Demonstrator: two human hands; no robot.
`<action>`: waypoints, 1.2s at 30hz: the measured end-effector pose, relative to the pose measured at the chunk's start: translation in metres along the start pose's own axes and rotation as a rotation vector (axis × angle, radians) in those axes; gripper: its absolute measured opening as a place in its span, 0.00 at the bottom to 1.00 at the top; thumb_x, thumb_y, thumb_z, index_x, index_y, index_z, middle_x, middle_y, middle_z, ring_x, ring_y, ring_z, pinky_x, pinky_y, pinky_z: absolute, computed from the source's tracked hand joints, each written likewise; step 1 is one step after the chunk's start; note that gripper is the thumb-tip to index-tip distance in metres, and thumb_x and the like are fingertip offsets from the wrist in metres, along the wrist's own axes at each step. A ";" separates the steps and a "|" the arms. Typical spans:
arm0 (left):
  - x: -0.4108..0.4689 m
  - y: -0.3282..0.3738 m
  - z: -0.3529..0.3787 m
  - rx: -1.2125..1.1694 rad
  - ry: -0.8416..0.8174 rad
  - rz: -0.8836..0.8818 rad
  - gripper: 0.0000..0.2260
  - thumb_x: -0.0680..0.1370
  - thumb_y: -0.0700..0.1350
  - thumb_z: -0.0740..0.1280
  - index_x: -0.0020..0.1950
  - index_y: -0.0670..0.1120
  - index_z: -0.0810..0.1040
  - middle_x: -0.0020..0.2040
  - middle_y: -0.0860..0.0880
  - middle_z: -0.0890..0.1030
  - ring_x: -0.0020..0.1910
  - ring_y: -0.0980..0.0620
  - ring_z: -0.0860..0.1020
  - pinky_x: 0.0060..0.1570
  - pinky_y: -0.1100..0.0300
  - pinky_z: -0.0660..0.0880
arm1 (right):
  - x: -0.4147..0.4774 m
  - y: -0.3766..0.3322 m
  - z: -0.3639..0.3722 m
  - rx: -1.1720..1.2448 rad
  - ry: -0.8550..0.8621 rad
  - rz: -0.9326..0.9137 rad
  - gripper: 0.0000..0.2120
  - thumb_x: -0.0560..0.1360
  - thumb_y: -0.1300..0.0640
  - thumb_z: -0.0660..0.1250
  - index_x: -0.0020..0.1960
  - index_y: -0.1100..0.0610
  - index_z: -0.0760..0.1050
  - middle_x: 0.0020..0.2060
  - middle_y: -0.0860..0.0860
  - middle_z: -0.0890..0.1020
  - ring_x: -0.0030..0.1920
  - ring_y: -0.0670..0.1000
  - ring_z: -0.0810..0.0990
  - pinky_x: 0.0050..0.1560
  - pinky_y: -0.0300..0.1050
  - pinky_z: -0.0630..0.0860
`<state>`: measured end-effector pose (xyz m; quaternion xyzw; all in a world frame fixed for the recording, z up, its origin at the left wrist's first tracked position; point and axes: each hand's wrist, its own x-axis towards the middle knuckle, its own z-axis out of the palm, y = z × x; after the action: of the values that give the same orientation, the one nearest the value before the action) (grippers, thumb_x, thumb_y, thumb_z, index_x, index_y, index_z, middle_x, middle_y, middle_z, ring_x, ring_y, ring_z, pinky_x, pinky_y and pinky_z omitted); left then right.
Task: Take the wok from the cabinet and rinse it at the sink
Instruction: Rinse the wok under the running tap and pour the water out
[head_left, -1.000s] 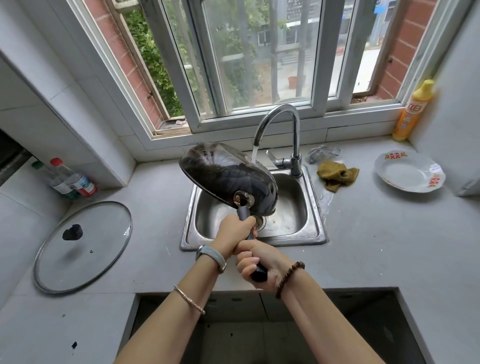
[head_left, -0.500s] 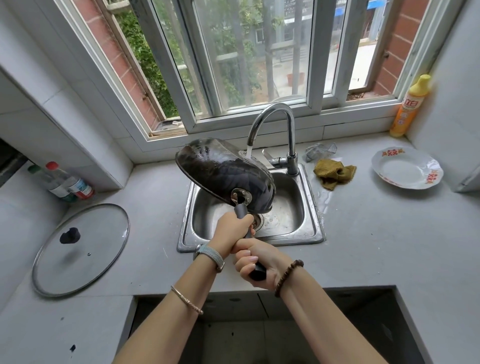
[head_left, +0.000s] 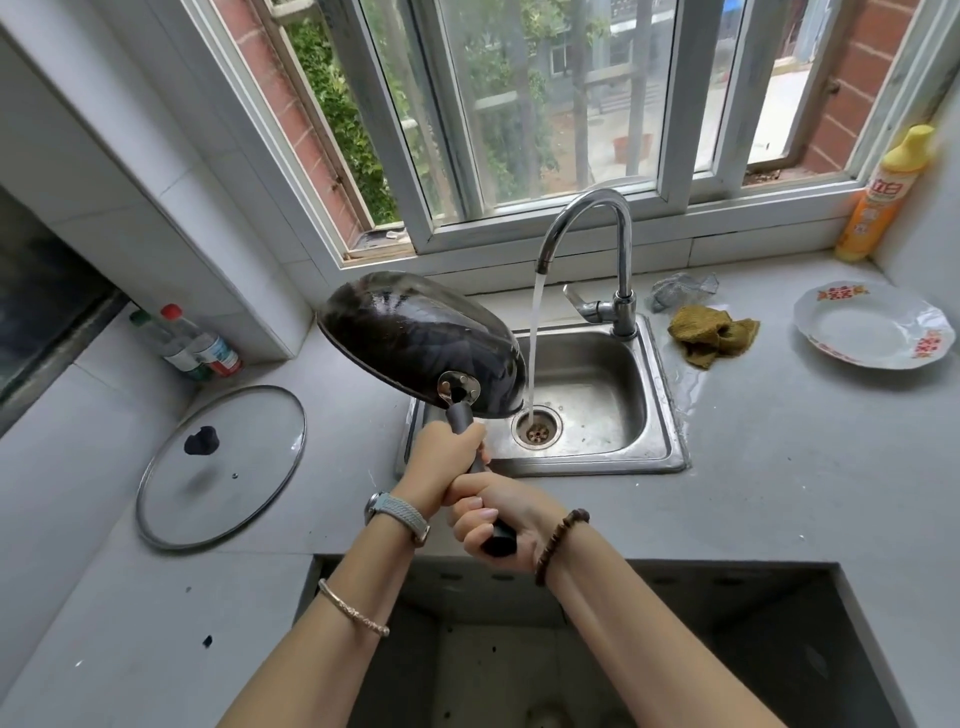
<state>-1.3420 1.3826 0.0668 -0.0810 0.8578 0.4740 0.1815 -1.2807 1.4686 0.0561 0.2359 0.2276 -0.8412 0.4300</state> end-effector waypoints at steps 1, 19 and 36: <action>-0.002 -0.001 -0.002 -0.020 0.004 0.000 0.11 0.75 0.42 0.63 0.33 0.42 0.75 0.28 0.48 0.79 0.28 0.49 0.77 0.39 0.55 0.77 | 0.001 0.002 0.001 -0.011 0.000 0.003 0.14 0.79 0.63 0.57 0.34 0.57 0.65 0.22 0.47 0.65 0.16 0.43 0.62 0.15 0.33 0.61; -0.009 -0.003 -0.016 -0.038 0.079 0.034 0.10 0.72 0.44 0.64 0.32 0.41 0.76 0.29 0.44 0.80 0.32 0.44 0.79 0.45 0.44 0.79 | -0.001 0.010 0.014 -0.087 -0.043 0.001 0.16 0.79 0.62 0.56 0.33 0.56 0.64 0.21 0.46 0.65 0.16 0.42 0.61 0.15 0.32 0.58; 0.006 -0.012 -0.010 -0.109 0.051 0.076 0.09 0.76 0.42 0.63 0.37 0.39 0.74 0.29 0.44 0.79 0.27 0.48 0.78 0.33 0.56 0.78 | 0.014 0.002 -0.001 -0.268 0.007 -0.101 0.11 0.78 0.63 0.58 0.37 0.56 0.64 0.23 0.46 0.64 0.17 0.41 0.61 0.16 0.32 0.59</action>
<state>-1.3460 1.3677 0.0597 -0.0702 0.8374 0.5244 0.1370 -1.2859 1.4590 0.0469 0.1676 0.3511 -0.8229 0.4141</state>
